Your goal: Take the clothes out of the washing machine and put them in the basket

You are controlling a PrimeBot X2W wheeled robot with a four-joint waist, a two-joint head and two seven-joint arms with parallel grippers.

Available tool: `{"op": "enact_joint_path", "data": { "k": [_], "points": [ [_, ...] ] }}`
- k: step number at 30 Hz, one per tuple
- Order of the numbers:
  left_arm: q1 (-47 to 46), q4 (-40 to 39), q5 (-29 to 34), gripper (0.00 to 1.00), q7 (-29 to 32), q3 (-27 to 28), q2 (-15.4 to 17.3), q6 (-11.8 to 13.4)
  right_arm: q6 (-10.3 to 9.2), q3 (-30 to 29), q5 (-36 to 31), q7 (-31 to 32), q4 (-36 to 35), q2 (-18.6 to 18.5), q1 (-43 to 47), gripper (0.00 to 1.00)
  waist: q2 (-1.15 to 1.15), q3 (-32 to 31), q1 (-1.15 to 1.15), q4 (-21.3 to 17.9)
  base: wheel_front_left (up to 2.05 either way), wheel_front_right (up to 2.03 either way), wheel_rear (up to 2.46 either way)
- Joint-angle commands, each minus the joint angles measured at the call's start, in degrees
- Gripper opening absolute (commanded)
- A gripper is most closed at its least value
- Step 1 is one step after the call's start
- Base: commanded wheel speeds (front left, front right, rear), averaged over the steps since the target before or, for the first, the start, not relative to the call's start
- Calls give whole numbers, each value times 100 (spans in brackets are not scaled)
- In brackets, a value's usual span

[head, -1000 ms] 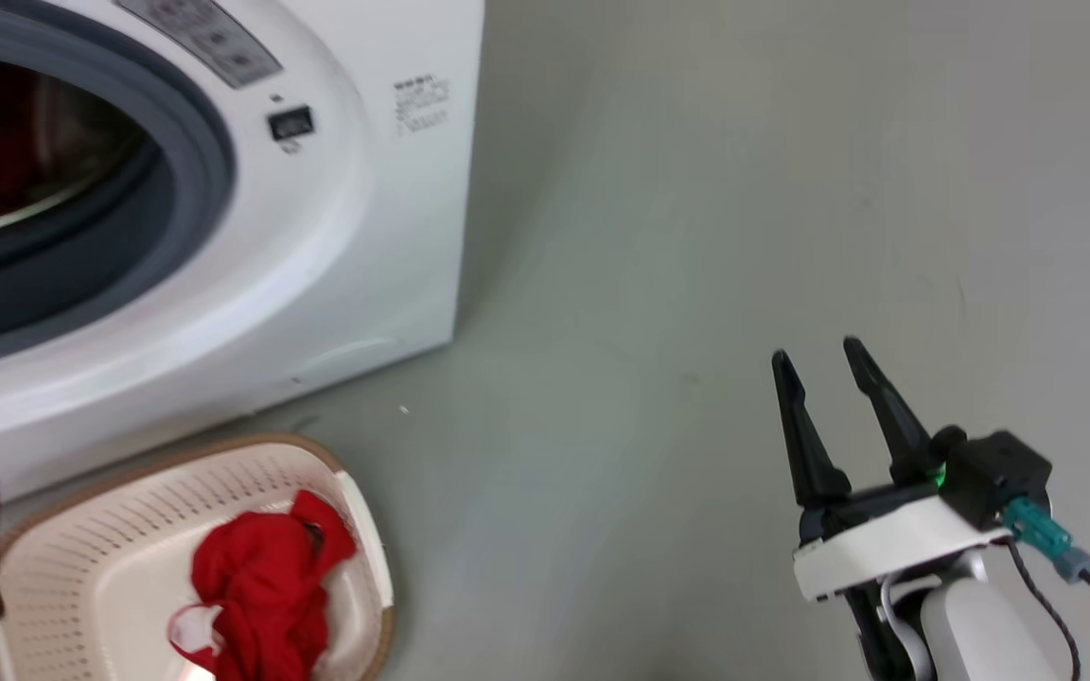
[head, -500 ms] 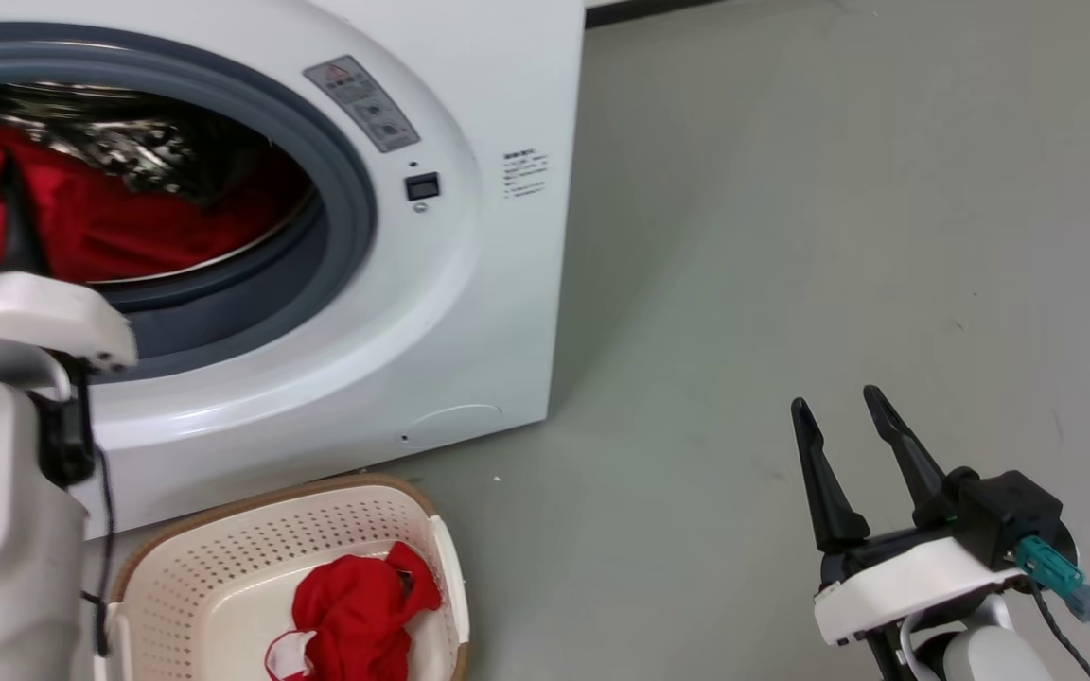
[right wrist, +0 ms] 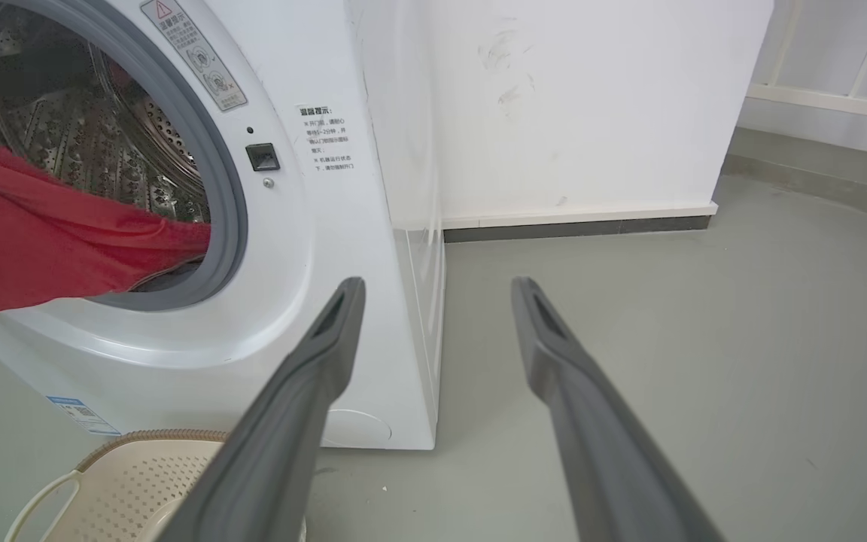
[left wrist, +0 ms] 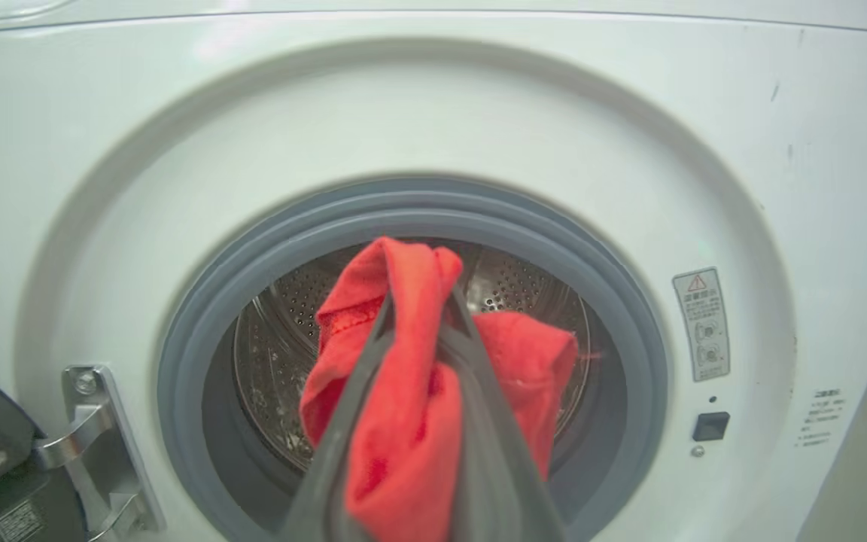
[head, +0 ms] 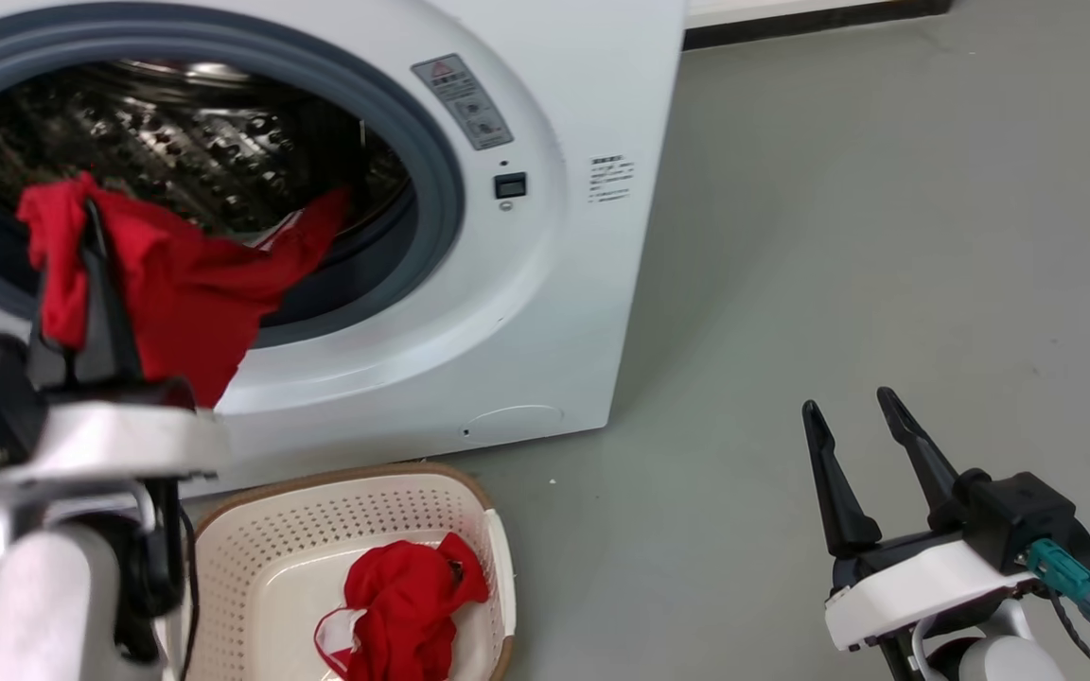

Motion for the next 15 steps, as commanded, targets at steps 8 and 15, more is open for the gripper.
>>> {"op": "enact_joint_path", "data": {
  "k": [8, 15],
  "points": [
    [1033, -1110, 63, 0, 201, -204, -280, 337, -4, 8, -150, 173, -188, 2, 56, 100, 0, 136, 1, 403, 0, 0, 0],
    [1702, -1064, -168, 0, 296, -439, -577, 410, -4, 2, -212, 232, -284, 1, 7, 100, 0, 266, 1, 618, 0, 0, 0]
  ]
}}
